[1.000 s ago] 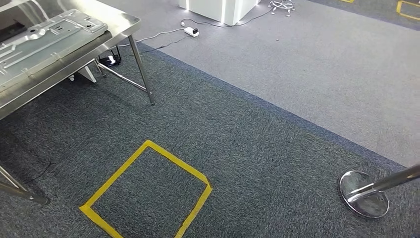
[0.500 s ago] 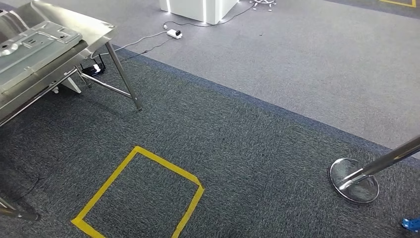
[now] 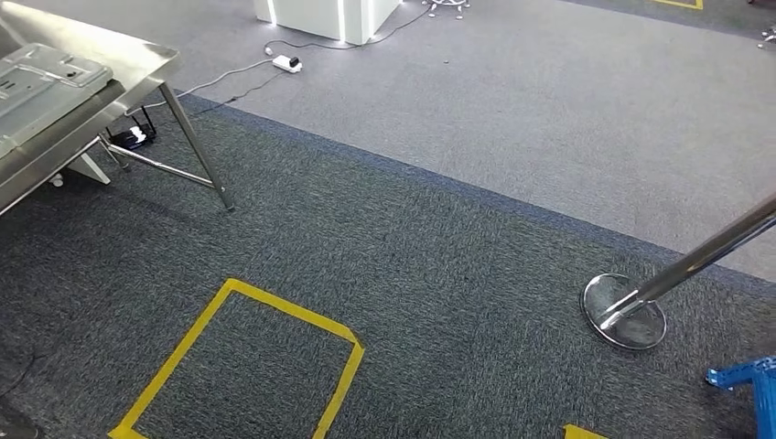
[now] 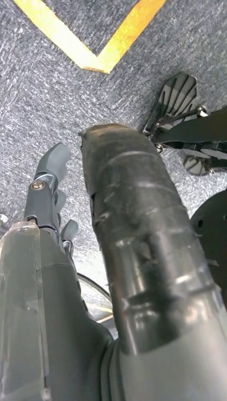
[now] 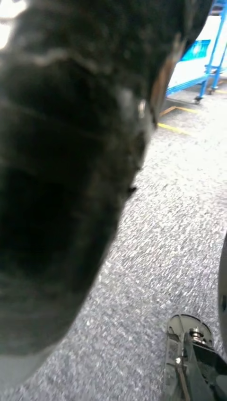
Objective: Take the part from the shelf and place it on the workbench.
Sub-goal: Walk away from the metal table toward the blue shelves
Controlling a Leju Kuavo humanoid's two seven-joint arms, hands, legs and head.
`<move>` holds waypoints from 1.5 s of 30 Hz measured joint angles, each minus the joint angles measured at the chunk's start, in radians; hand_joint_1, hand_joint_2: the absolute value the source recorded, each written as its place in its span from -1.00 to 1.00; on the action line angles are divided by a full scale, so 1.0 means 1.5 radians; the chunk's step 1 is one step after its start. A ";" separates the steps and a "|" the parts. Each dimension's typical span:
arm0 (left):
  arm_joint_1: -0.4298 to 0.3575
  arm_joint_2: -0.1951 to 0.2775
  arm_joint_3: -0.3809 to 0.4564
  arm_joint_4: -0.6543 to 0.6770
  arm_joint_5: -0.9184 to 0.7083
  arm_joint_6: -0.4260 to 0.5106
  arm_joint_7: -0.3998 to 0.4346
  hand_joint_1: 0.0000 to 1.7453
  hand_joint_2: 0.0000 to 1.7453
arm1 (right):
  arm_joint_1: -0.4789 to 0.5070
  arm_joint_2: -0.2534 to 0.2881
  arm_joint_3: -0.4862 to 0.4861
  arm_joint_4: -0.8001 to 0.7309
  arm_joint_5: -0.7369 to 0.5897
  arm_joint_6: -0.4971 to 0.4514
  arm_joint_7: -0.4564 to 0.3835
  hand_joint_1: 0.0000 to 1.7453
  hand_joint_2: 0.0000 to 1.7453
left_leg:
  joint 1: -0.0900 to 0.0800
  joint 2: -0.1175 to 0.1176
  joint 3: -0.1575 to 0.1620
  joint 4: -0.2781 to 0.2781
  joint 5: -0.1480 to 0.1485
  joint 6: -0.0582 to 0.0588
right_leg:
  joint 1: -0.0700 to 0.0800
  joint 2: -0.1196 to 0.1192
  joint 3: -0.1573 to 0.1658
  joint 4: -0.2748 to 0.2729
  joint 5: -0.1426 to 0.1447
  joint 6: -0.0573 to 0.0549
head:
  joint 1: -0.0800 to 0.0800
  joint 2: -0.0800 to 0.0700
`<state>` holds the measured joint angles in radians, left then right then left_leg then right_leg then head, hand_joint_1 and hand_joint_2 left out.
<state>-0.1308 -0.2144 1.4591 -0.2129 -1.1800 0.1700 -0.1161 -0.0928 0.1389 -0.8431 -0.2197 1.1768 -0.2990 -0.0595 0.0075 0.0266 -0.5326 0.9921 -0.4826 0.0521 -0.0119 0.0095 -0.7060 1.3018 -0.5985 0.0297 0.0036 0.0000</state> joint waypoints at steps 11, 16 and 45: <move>-0.002 0.000 0.000 0.000 0.002 -0.001 -0.001 -1.00 -1.00 | -0.001 0.000 0.000 0.000 0.007 0.000 -0.001 -1.00 -1.00 | 0.000 0.010 -0.008 0.052 -0.047 -0.032 | 0.002 -0.006 0.096 -0.196 0.090 -0.030 | -0.001 0.000; 0.001 0.000 0.000 0.000 0.002 -0.002 -0.001 -1.00 -1.00 | -0.002 0.000 0.000 0.000 0.010 0.000 -0.001 -1.00 -1.00 | 0.002 -0.012 -0.078 0.192 -0.092 -0.035 | 0.004 0.025 0.096 -0.194 0.090 -0.035 | -0.001 0.000; -0.001 -0.001 -0.001 0.000 0.002 -0.001 0.002 -1.00 -1.00 | -0.002 0.001 -0.001 0.000 0.016 0.000 -0.001 -1.00 -1.00 | 0.003 -0.013 -0.068 0.186 -0.109 -0.036 | 0.005 0.008 0.097 -0.198 0.092 -0.037 | -0.001 0.000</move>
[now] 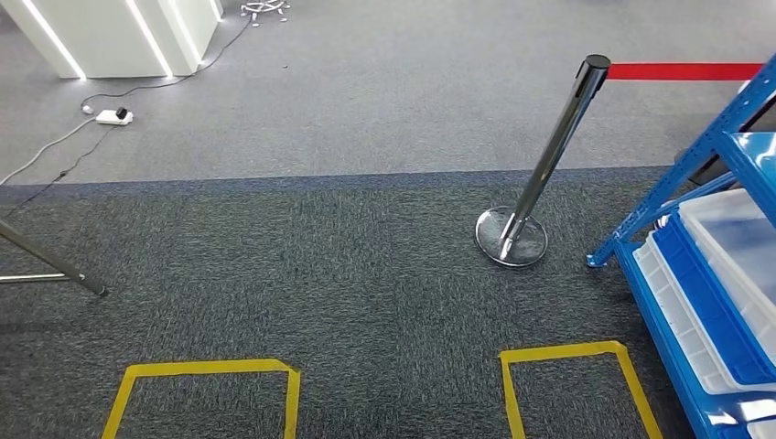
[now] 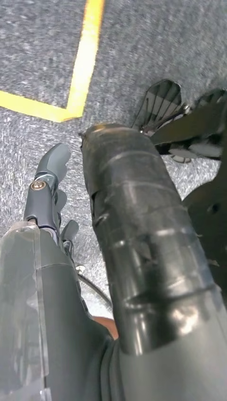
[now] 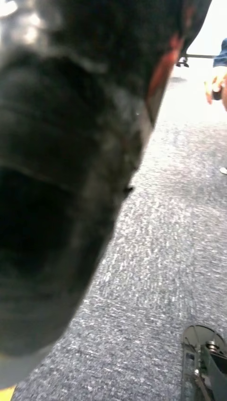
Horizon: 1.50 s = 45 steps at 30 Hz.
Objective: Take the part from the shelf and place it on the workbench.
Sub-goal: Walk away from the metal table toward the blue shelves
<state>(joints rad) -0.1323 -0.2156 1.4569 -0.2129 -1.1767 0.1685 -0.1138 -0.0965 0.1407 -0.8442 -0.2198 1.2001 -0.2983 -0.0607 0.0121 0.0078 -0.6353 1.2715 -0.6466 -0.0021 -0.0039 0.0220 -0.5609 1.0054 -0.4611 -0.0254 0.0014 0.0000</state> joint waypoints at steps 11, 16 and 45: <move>-0.002 0.000 0.000 0.000 0.000 0.000 0.001 -1.00 -1.00 | 0.003 0.000 0.000 0.000 0.002 0.000 0.000 -1.00 -1.00 | 0.000 -0.021 0.066 -0.175 0.108 0.026 | -0.001 0.046 -0.014 0.024 -0.012 0.027 | 0.001 0.000; 0.002 0.000 0.000 0.000 0.000 0.000 0.000 -1.00 -1.00 | 0.002 0.000 -0.001 0.000 0.002 0.000 0.000 -1.00 -1.00 | -0.002 0.022 0.065 -0.179 0.108 0.037 | -0.005 -0.009 -0.098 0.196 -0.091 0.038 | 0.003 0.000; 0.002 0.000 0.000 0.000 0.001 0.000 0.002 -1.00 -1.00 | 0.001 0.004 -0.002 0.000 0.005 0.003 0.001 -1.00 -1.00 | 0.003 0.003 0.066 -0.183 0.117 0.034 | -0.003 -0.003 -0.078 0.144 -0.072 0.034 | 0.004 0.000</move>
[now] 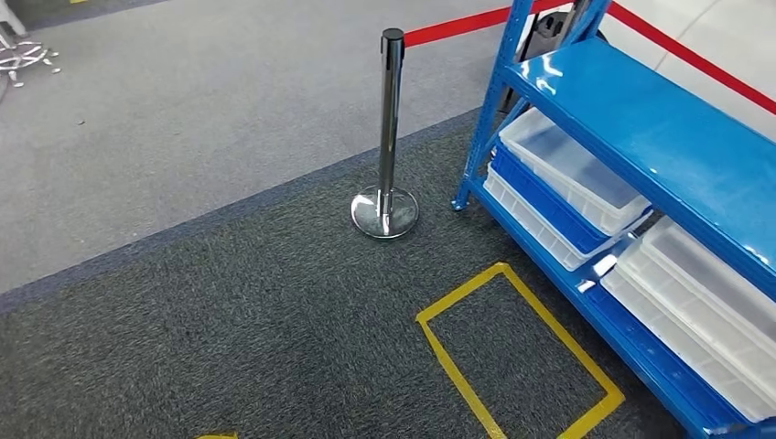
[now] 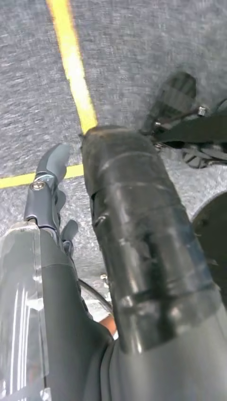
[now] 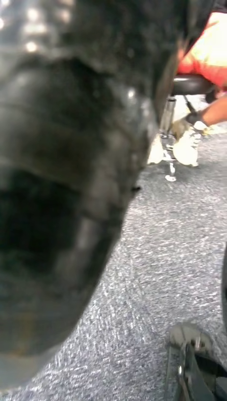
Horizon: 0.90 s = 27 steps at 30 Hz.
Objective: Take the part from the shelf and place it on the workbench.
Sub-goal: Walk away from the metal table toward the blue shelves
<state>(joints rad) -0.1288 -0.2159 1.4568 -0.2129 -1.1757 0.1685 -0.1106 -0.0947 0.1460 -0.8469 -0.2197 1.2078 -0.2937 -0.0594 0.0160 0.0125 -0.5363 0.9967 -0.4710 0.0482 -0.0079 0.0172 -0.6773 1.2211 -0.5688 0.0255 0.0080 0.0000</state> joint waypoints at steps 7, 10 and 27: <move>-0.001 0.000 -0.001 0.000 0.000 0.000 0.000 -1.00 -1.00 | 0.000 0.000 0.000 0.000 0.001 0.000 0.000 -1.00 -1.00 | -0.003 0.054 0.007 0.004 -0.010 -0.012 | -0.001 -0.052 0.069 -0.118 0.065 -0.003 | 0.000 0.000; -0.003 0.000 -0.002 0.000 0.000 0.000 0.000 -1.00 -1.00 | -0.001 0.000 0.000 0.000 0.002 -0.001 0.000 -1.00 -1.00 | -0.005 0.070 0.013 0.005 -0.015 -0.024 | 0.004 -0.047 0.074 -0.134 0.065 -0.015 | 0.000 0.000; -0.003 0.001 -0.004 -0.001 0.000 0.000 0.001 -1.00 -1.00 | 0.000 0.003 0.000 0.000 0.003 -0.001 0.000 -1.00 -1.00 | -0.003 -0.039 0.001 0.002 0.000 -0.007 | -0.001 0.057 0.064 -0.127 0.068 -0.010 | 0.000 0.000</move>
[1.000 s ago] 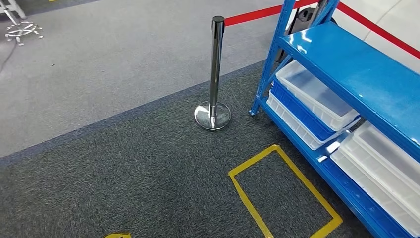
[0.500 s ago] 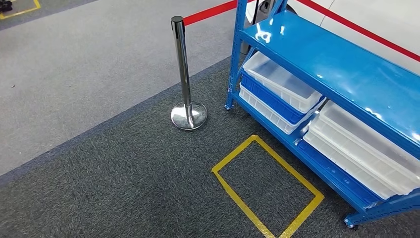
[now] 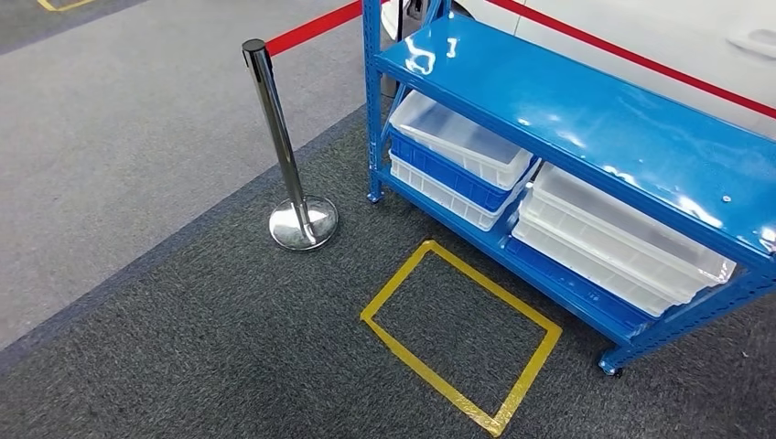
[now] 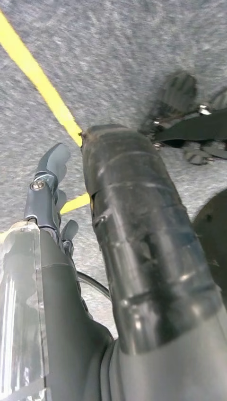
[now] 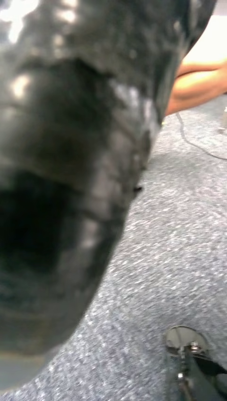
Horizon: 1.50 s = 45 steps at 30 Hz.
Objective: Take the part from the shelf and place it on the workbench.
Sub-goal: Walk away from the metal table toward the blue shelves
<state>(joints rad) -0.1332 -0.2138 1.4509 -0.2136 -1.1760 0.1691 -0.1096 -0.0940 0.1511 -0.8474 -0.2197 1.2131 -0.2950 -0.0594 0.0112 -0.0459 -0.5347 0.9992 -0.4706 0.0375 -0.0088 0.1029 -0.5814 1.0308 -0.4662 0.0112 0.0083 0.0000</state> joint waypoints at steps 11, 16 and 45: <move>0.003 -0.002 0.000 0.000 0.002 0.001 0.000 -1.00 -1.00 | -0.001 -0.001 0.000 0.000 0.000 0.000 0.000 -1.00 -1.00 | -0.001 0.089 0.015 -0.002 -0.013 -0.007 | 0.000 -0.102 0.007 0.000 0.000 0.006 | 0.002 0.000; -0.003 -0.003 -0.001 0.000 0.002 0.000 0.000 -1.00 -1.00 | 0.000 -0.001 -0.001 0.000 0.000 0.000 0.000 -1.00 -1.00 | 0.001 0.079 0.016 0.016 -0.032 -0.027 | 0.000 -0.080 0.011 -0.013 0.004 -0.015 | 0.002 0.000; -0.002 -0.003 -0.006 0.000 0.008 0.001 0.001 -1.00 -1.00 | -0.002 -0.001 -0.003 0.000 0.007 -0.002 -0.002 -1.00 -1.00 | 0.000 0.103 0.030 -0.001 -0.027 -0.024 | 0.000 -0.093 0.004 -0.007 0.005 -0.005 | 0.006 0.000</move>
<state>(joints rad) -0.1362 -0.2181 1.4413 -0.2140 -1.1647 0.1713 -0.1086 -0.0963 0.1502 -0.8520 -0.2197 1.2233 -0.2976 -0.0626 0.0118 0.1084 -0.4904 0.9982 -0.5105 0.0010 -0.0086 -0.0366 -0.5760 1.0201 -0.4580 0.0043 0.0168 0.0000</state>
